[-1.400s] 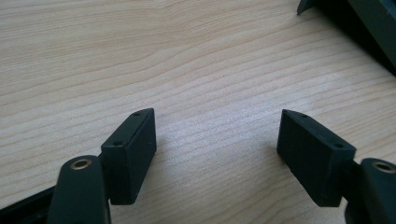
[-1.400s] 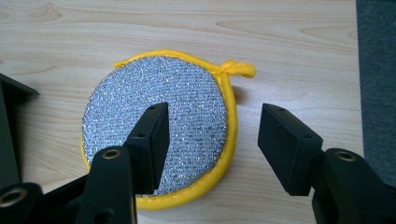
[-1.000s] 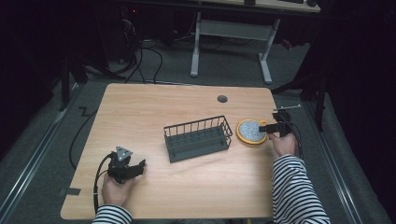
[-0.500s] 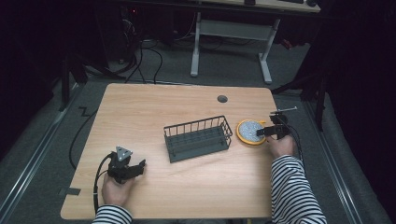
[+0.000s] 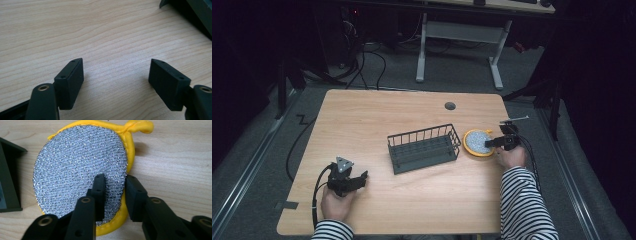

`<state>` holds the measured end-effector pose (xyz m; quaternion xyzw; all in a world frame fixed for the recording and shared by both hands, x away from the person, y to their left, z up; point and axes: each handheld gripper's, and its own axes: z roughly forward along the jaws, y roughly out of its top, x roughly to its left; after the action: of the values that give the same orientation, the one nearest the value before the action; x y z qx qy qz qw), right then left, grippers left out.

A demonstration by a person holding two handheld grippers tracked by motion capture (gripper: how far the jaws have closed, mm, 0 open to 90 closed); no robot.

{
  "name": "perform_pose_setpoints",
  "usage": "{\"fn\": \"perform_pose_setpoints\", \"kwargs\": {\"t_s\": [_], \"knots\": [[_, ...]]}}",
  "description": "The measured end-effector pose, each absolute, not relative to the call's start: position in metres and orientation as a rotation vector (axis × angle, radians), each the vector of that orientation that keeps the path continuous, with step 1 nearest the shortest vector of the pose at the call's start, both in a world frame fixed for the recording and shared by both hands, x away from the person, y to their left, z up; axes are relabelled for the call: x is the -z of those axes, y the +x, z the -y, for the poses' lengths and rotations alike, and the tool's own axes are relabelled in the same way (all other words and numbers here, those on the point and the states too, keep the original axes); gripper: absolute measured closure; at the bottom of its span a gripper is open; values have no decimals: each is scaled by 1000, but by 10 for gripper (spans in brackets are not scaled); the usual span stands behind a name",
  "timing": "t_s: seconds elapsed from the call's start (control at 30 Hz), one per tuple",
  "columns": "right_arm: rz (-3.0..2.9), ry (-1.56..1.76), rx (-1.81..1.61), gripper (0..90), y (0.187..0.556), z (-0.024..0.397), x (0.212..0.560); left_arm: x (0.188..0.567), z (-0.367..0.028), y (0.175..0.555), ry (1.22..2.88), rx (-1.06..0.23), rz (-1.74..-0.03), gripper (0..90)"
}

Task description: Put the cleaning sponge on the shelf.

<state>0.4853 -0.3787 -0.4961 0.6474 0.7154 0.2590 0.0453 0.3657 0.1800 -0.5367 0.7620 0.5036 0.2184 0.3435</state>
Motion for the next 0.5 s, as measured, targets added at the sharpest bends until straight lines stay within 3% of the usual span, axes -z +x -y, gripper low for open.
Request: {"fn": "perform_pose_setpoints", "kwargs": {"t_s": [0.5], "knots": [[-2212,1850,-799,794,475,366,487,537,-180,366,1979,-566,-1309,288]]}}
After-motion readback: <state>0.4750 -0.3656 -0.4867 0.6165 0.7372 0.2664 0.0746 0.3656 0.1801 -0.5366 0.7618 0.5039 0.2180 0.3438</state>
